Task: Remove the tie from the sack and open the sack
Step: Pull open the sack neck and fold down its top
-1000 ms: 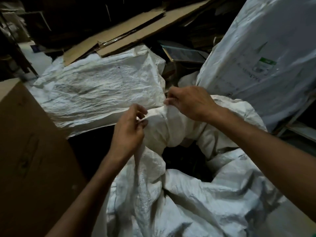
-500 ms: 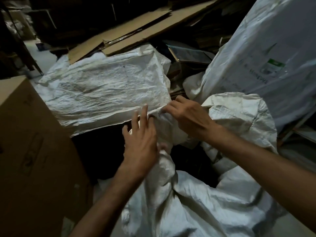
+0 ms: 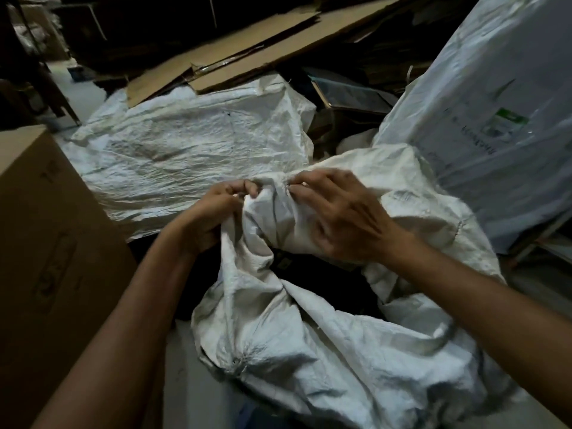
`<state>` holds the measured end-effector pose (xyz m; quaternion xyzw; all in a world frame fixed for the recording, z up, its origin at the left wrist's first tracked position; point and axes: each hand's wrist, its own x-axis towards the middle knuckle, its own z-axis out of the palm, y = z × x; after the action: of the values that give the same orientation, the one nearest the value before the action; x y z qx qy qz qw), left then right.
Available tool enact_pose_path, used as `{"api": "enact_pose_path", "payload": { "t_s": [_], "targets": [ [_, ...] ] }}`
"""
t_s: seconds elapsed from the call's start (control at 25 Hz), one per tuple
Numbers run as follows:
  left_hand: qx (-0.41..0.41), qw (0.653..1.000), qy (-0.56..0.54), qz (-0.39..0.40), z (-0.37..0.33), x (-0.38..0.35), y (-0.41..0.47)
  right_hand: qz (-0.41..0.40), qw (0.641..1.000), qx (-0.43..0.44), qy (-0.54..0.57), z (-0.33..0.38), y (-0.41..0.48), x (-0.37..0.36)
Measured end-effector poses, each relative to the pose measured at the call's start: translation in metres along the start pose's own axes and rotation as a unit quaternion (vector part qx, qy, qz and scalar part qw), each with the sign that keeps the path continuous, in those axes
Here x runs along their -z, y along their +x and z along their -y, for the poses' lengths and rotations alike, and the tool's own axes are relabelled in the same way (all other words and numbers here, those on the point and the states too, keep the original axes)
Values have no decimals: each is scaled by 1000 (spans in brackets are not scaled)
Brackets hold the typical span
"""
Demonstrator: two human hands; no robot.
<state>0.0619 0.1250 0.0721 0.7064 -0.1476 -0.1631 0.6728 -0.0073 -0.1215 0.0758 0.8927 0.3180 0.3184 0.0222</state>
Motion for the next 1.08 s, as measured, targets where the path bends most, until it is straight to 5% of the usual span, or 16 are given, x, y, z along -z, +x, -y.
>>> {"api": "enact_pose_path", "payload": {
  "t_s": [0.16, 0.28, 0.36, 0.44, 0.52, 0.64, 0.72, 0.88, 1.08],
  "targets": [
    [91, 964, -194, 155, 26, 4, 4, 112, 990, -49, -70, -6, 2, -25],
    [63, 980, -155, 107, 34, 2, 14, 64, 996, -29, -46, -15, 16, -39],
    [-23, 999, 19, -44, 34, 9, 14, 79, 992, -98, 18, -21, 18, -31],
    [-186, 919, 293, -185, 28, 0, 1, 145, 967, -189, 88, -27, 19, -20],
    [-245, 831, 474, -157, 16, -35, -17, 225, 924, -235, 199, -33, 27, -7],
    [-159, 779, 600, -87, 22, -70, -28, 305, 848, -265, 343, -49, 38, 9],
    [-188, 798, 564, -97, 32, -61, -17, 293, 850, -289, 328, -57, 35, 16],
    [-133, 903, 406, -40, 34, -33, 5, 86, 979, -185, 14, -27, 13, 13],
    [-93, 984, 139, 63, 29, -21, 5, 134, 981, -138, 13, -3, -24, -6]
  ]
}}
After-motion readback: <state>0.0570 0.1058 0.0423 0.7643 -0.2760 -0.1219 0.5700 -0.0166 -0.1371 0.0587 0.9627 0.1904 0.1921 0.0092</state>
